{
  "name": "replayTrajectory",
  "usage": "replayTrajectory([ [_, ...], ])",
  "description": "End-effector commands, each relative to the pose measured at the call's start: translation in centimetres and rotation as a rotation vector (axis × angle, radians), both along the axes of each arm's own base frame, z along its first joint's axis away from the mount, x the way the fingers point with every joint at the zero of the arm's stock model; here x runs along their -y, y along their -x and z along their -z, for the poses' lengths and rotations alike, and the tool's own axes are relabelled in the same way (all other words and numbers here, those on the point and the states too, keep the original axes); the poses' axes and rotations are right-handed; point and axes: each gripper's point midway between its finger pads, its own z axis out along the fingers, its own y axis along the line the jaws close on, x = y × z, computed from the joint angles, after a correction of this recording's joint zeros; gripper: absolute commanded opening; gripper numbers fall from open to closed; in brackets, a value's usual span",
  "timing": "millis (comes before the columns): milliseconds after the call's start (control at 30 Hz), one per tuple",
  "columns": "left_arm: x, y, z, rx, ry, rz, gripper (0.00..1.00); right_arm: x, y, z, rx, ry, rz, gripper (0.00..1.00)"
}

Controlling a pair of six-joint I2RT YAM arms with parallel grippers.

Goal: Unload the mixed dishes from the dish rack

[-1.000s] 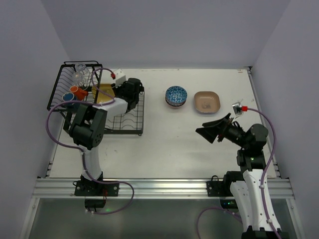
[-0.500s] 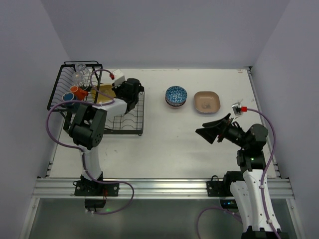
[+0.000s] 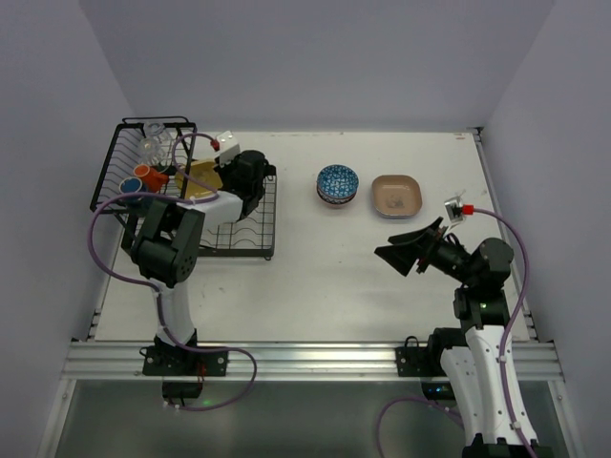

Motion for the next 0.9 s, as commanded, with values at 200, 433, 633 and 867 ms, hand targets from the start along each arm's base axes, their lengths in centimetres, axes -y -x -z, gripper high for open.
replayTrajectory([
  [200,-0.5,-0.9,-7.4,0.201,-0.028,0.005,0.0,0.1,0.0,-0.7,0.037,0.018,0.013,0.99],
  [433,0.7,-1.3,-9.1,0.272,-0.043,0.112,0.0,0.1,0.0,-0.8,0.037,0.019,0.011,0.99],
  [633,3.8,-1.0,-9.7,0.273,-0.039,0.216,0.0,0.2,-0.2,-0.6,0.031,0.019,0.014,0.99],
  [867,16.7,1.7,-10.7,0.203,-0.1,0.717,0.0,0.3,-0.4,-0.9,0.022,0.005,0.031,0.99],
])
